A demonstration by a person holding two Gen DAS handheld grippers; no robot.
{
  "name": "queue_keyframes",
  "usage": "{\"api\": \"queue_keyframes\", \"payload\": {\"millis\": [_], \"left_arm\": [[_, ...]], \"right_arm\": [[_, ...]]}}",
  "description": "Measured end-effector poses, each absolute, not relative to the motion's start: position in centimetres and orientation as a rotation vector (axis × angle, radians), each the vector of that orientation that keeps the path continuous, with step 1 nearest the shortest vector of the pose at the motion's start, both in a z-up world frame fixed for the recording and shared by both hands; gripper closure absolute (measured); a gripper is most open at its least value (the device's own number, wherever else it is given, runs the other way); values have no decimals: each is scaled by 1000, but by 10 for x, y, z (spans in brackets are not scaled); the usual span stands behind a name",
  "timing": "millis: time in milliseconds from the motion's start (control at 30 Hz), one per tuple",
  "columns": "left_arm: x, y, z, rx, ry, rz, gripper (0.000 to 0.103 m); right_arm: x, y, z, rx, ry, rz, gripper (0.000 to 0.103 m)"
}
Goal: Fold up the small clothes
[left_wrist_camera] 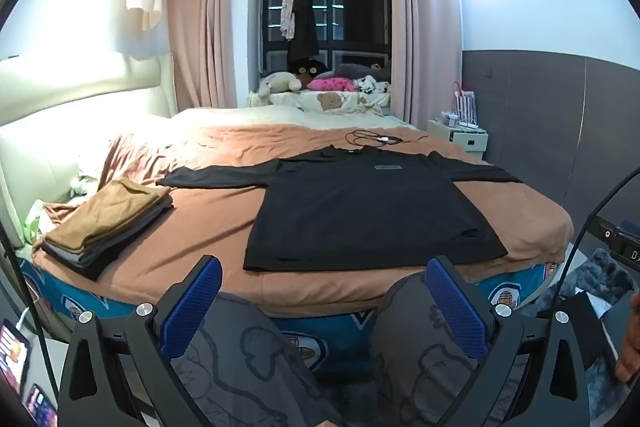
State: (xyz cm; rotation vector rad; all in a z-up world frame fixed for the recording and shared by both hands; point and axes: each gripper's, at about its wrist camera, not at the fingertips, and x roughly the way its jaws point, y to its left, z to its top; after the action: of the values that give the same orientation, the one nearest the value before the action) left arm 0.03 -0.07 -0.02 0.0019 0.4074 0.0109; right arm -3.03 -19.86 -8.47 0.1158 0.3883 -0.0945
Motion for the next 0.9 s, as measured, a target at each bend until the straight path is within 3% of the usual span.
{"api": "queue_keyframes", "payload": {"millis": [900], "left_arm": [[-10,7,1,-17,401,6,0]], "right_arm": [[-31,-198,-83,116,399,-79,0]]}}
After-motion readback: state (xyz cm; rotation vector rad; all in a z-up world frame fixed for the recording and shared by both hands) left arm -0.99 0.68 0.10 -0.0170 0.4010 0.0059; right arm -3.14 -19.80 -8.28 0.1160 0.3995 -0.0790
